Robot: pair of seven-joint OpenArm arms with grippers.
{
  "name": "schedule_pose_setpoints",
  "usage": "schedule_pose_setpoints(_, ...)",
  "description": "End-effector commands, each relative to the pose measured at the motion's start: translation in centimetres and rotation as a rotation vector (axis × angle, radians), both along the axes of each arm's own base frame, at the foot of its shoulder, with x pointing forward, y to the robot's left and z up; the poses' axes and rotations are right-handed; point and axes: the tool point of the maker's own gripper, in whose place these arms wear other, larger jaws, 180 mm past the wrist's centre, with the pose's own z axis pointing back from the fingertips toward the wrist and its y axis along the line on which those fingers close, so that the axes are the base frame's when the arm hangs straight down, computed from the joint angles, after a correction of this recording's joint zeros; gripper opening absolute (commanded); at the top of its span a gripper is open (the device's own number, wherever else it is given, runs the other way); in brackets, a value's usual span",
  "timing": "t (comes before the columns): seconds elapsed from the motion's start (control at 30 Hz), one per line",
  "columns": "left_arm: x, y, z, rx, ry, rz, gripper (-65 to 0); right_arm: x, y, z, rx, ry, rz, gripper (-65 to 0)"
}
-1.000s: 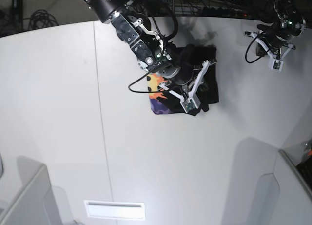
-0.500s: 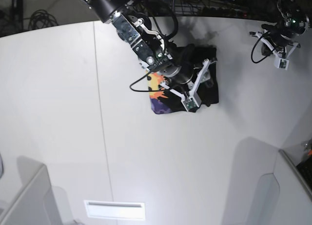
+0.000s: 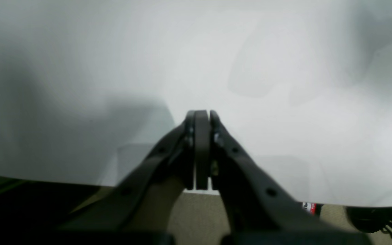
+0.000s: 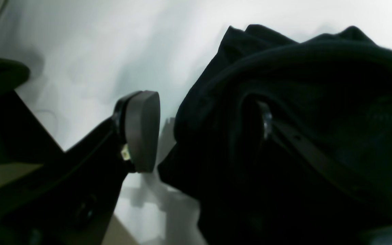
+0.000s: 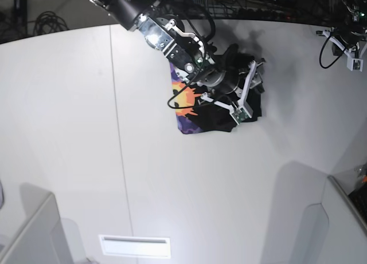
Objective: Fold the T-shirt properly
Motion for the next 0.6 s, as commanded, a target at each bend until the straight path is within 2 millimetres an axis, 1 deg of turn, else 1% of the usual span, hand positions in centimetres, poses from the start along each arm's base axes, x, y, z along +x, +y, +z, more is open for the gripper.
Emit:
schedule_pose_setpoints(0.0,0.4,0.4,0.8,0.018,-0.022,-0.019,-65.0,0.3,1.3,1.3,0.031,-0.035,0.025,-30.9)
schedule_pose_setpoints(0.17,0.4,0.4,0.8,0.018,-0.022,-0.019,-65.0,-1.0,3.1,0.5,-0.016,-0.058,0.12,-30.9)
schedule_pose_setpoints(0.27,0.6,0.4,0.9,0.021,-0.024,-0.019,-65.0,-1.9,4.2,1.3,-0.021,-0.1,0.187,-30.9)
schedule_pose_setpoints(0.4,0.7,0.4,0.9,0.023,-0.026,-0.019,-65.0,-2.3,5.0,1.9,-0.029,-0.14,0.235,-30.9)
schedule_pose_setpoints(0.47,0.8,0.4,1.0,0.023,-0.028,-0.019,-65.0,-2.5,5.5,2.8,-0.02,-0.171,0.262,-30.9)
schedule_pose_setpoints(0.53,0.8,0.4,1.0,0.023,-0.028,-0.019,-65.0,-3.3,6.2,4.5,0.011,-0.213,0.3,-30.9)
schedule_pose_setpoints(0.57,0.7,0.4,0.9,0.022,-0.027,-0.018,-65.0,-3.4,6.4,5.8,0.038,-0.237,0.308,-30.9)
